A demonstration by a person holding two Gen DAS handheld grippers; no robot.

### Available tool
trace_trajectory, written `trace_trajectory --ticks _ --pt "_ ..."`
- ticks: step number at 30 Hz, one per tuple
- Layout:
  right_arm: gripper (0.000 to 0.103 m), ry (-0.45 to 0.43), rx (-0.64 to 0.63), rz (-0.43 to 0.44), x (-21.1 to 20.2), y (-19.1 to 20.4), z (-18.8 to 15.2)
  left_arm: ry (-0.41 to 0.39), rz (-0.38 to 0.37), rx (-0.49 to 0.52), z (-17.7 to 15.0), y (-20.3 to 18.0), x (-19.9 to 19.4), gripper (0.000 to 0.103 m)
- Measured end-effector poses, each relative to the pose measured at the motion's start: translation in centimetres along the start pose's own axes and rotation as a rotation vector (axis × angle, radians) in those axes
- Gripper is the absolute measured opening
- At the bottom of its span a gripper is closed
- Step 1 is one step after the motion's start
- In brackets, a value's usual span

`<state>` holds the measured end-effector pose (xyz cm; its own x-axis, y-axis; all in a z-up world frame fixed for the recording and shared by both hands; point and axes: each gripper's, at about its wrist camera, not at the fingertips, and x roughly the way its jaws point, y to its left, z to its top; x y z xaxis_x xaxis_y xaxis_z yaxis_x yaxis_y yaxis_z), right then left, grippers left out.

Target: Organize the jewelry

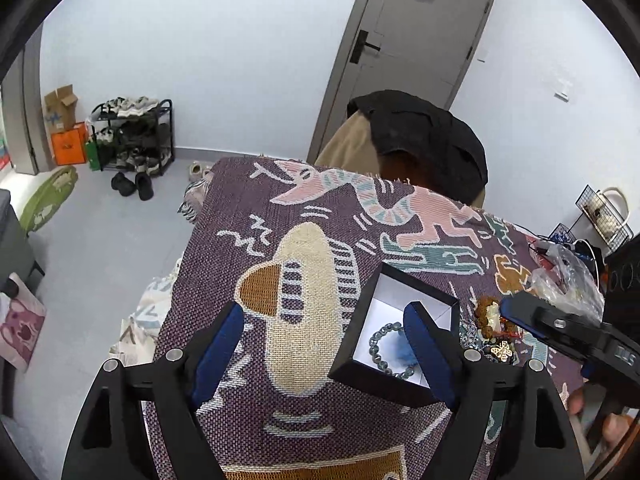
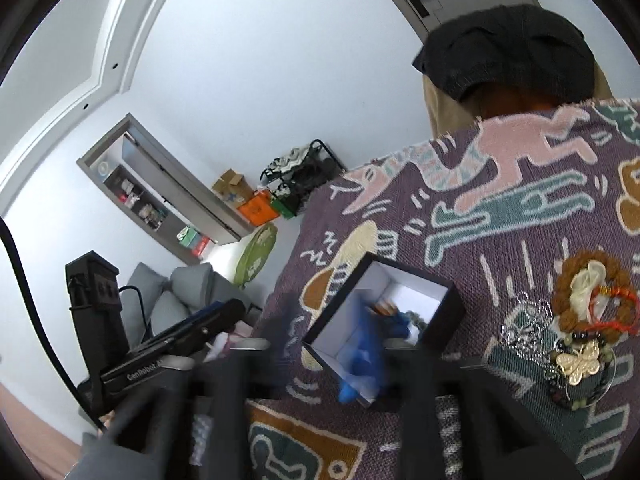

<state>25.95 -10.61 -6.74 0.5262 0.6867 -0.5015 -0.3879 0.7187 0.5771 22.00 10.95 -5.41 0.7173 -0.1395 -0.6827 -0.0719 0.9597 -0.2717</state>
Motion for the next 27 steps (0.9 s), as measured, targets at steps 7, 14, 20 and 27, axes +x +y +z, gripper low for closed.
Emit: trace_trajectory --ticks 7,14,20,27 --pt "0.068 -0.049 0.052 -0.060 -4.1 -3.1 -0.9 0.005 -0.040 0.024 -0.2 -2.1 0.4 0.083" --pt "0.068 -0.091 0.117 -0.143 -8.9 -7.0 -1.8 0.009 -0.106 0.078 -0.6 -6.2 0.8 0.082" --pt "0.068 -0.105 0.154 -0.164 -11.2 -9.3 -2.5 0.025 -0.148 0.136 -1.1 -10.1 1.1 0.082" --pt "0.065 -0.108 0.189 -0.184 -12.1 -11.5 -3.2 0.039 -0.187 0.224 -1.8 -14.0 1.6 0.082"
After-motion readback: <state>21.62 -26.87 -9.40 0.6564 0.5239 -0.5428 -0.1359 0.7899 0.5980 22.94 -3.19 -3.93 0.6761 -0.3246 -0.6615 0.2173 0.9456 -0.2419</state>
